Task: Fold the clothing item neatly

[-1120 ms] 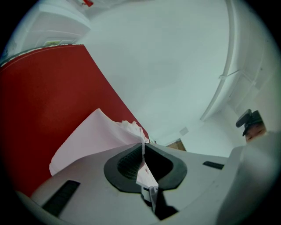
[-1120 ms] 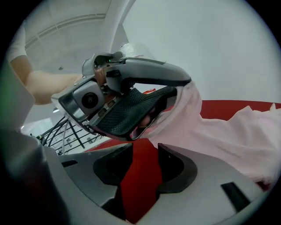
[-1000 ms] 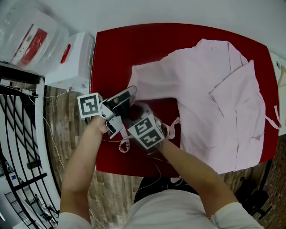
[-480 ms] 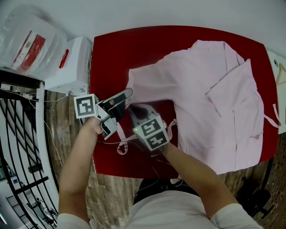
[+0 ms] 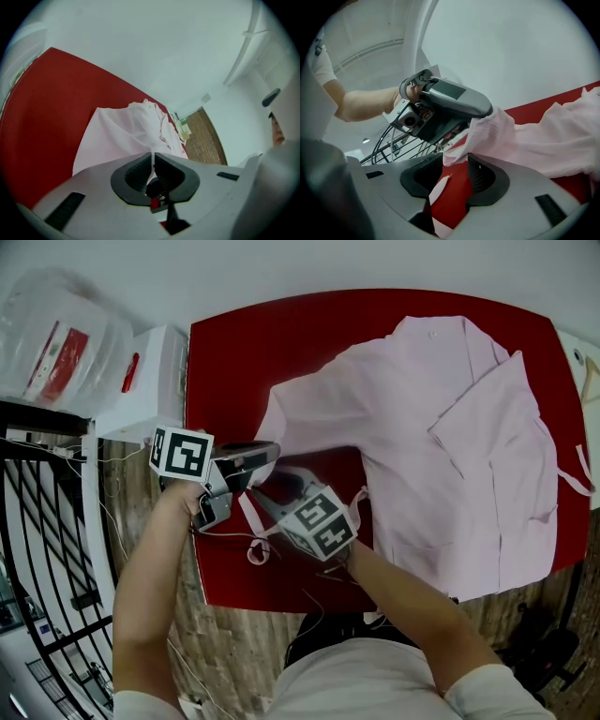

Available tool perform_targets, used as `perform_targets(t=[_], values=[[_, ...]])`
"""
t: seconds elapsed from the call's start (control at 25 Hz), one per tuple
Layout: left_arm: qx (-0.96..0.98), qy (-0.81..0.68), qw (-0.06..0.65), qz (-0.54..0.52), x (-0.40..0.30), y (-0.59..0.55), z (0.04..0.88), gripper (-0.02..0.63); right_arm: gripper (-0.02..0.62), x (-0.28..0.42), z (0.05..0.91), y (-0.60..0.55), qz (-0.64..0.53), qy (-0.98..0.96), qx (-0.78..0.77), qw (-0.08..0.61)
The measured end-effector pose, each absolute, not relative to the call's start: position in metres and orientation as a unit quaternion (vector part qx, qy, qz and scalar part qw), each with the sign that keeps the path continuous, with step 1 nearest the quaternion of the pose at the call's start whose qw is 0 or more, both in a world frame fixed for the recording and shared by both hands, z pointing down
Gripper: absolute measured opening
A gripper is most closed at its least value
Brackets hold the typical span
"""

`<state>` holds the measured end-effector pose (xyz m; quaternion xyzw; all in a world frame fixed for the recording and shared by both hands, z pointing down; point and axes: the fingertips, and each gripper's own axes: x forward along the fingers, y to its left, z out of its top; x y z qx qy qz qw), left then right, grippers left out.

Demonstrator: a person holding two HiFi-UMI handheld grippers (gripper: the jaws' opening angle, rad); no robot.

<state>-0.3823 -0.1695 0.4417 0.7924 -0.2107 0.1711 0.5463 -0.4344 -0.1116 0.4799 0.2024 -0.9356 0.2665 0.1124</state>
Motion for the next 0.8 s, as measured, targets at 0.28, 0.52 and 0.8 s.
perform_targets(t=[0.28,0.52,0.8], values=[[0.787,-0.217,0.549,0.180,-0.372,-0.177,0.435,0.023,0.156,-0.453,0.478,-0.112,0.333,-0.915,0.214,0.080],[0.786,-0.220,0.549,0.182,-0.363,-0.176,0.436,0.023,0.153,-0.453,0.479,-0.117,0.381,-0.895,0.225,0.058],[0.794,-0.230,0.528,0.196,-0.359,-0.179,0.431,0.023,0.034,-0.421,0.474,-0.120,0.397,-0.887,0.231,0.045]])
